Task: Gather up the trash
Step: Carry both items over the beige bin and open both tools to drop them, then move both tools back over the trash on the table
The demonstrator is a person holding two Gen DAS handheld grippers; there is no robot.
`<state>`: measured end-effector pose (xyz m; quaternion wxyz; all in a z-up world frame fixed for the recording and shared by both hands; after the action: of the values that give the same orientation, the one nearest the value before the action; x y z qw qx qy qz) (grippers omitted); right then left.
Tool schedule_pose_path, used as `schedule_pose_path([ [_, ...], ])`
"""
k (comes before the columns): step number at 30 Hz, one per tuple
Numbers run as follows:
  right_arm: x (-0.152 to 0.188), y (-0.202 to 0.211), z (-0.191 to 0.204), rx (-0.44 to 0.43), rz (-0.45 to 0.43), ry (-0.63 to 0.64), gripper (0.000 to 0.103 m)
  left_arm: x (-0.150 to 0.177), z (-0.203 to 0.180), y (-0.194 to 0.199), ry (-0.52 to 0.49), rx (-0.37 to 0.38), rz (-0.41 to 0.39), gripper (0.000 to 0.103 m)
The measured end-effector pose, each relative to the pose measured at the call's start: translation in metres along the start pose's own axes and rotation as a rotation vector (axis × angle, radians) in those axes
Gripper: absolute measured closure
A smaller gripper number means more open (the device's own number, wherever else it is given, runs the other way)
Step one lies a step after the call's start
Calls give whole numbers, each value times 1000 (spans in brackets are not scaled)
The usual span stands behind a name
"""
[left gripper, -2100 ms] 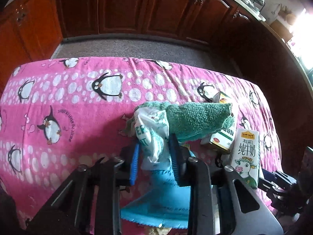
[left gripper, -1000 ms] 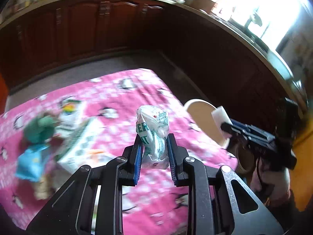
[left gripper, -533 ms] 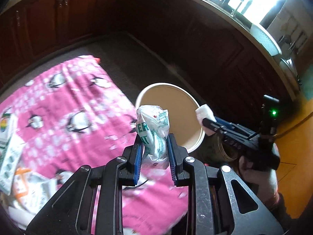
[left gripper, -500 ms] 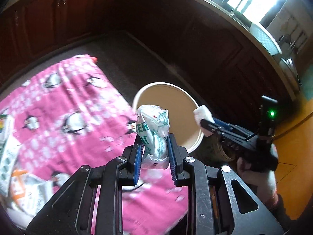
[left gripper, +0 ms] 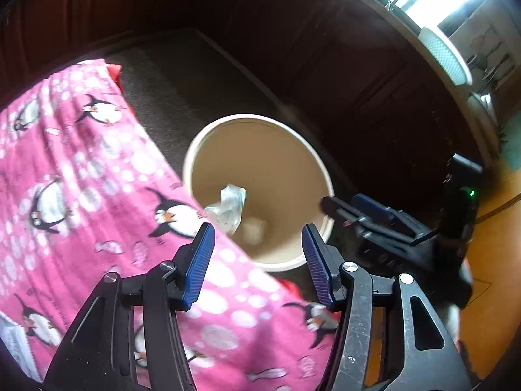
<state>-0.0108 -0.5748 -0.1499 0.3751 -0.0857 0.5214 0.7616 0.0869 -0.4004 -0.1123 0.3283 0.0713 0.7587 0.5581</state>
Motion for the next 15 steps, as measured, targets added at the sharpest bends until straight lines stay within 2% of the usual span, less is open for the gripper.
schedule_pose_path([
  [6, 2, 3, 9, -23, 1, -15, 32, 11, 14, 33, -54, -130, -89, 49],
  [9, 0, 6, 27, -34, -11, 10, 32, 20, 26, 55, -66, -195, -149, 49],
  [15, -3, 24, 70, -74, -50, 69, 30, 44, 52, 91, -43, -287, -214, 49],
])
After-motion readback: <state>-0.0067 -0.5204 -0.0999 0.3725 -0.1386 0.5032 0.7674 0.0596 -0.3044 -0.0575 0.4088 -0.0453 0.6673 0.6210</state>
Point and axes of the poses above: each gripper's, at about its wrist camera, not at the fingertips, and y roughly against the way its jaws point, z to its left, x to its underside, the point moved 4 cm from there along -y, roughly the way its jaws point, and after that the axes turned 15 degrees about -x, right-handed, at the moved point
